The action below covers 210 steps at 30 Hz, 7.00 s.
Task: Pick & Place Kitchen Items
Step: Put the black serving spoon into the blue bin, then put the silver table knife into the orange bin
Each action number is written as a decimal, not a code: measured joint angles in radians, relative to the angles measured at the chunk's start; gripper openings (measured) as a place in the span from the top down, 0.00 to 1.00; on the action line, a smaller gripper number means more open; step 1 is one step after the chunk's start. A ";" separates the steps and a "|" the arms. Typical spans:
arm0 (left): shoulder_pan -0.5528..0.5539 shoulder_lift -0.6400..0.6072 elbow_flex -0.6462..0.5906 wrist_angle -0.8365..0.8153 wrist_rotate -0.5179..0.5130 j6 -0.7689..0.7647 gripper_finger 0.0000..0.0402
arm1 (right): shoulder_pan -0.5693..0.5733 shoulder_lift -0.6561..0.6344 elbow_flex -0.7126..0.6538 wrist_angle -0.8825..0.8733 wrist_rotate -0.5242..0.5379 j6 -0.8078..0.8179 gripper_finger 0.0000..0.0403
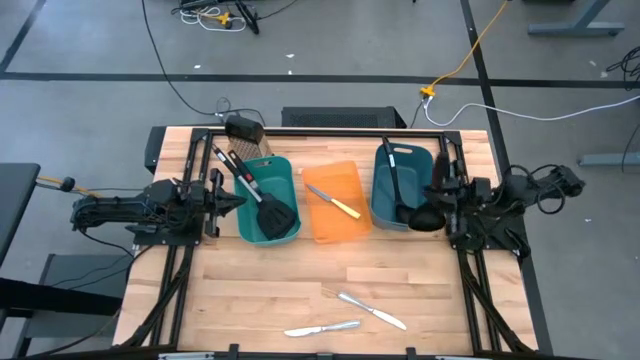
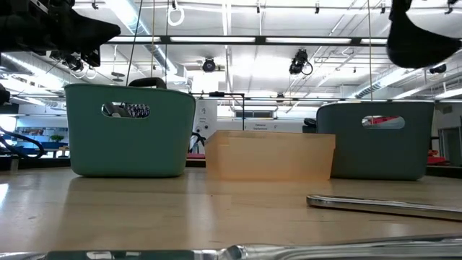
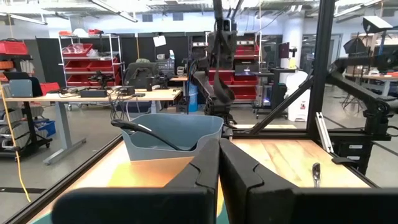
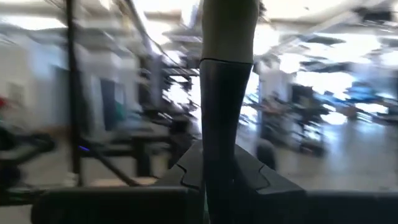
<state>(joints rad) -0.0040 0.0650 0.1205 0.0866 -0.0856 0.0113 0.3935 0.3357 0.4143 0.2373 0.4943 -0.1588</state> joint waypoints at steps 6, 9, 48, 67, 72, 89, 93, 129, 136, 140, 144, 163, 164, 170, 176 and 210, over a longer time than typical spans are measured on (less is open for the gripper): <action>0.000 0.000 0.000 0.000 0.000 0.000 0.96 | -0.016 0.174 0.168 -0.073 0.315 -0.025 0.90; 0.000 0.000 0.000 0.000 0.000 0.000 0.96 | -0.056 0.236 0.191 -0.055 0.402 -0.039 0.90; 0.000 0.000 -0.001 -0.018 0.000 0.001 0.96 | -0.719 0.721 0.049 -0.106 -0.036 0.347 0.90; 0.000 0.000 -0.001 -0.018 0.000 0.001 0.96 | -0.768 0.929 0.049 -0.095 -0.107 0.480 0.90; 0.000 0.000 -0.001 -0.020 0.000 0.001 0.96 | -0.794 0.934 0.049 -0.099 -0.160 0.475 0.89; 0.000 0.000 -0.001 -0.034 0.000 0.001 0.96 | -0.800 0.923 0.049 -0.108 -0.226 0.465 0.73; 0.000 0.000 -0.001 -0.034 0.000 0.001 0.96 | -0.800 0.880 0.049 -0.091 -0.257 0.464 0.70; 0.000 0.000 -0.001 -0.041 0.000 0.000 0.96 | -0.736 -0.238 -0.116 0.031 -0.763 0.268 0.99; 0.000 0.000 -0.001 -0.040 0.000 -0.008 0.96 | -0.736 -0.335 -0.292 0.179 -0.817 0.325 0.99; 0.000 0.000 -0.001 -0.040 0.000 -0.008 0.96 | -0.736 -0.334 -0.333 0.228 -0.853 0.338 0.99; 0.000 0.000 -0.001 -0.040 0.000 -0.008 0.96 | -0.736 -0.333 -0.368 0.229 -0.889 0.356 0.98; 0.000 0.000 0.000 -0.041 0.000 -0.007 0.96 | -0.615 -0.167 -0.246 -0.144 -0.684 0.299 0.98; 0.000 0.000 0.000 -0.041 0.000 -0.007 0.96 | -0.589 -0.131 -0.218 -0.169 -0.663 0.297 0.98; 0.000 0.000 0.000 -0.047 0.000 0.000 0.96 | -0.411 0.136 -0.046 -0.338 -0.491 0.301 0.98; 0.000 0.000 0.000 -0.048 0.000 0.000 0.96 | -0.250 0.427 0.171 -0.545 -0.335 0.376 0.94; 0.000 0.000 0.000 -0.055 0.000 -0.027 0.96 | 0.220 1.484 0.720 -0.642 -0.314 0.984 0.53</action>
<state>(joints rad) -0.0040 0.0653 0.1204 0.0319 -0.0856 -0.0158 0.6136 1.8193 1.1346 -0.4047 0.1802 0.8253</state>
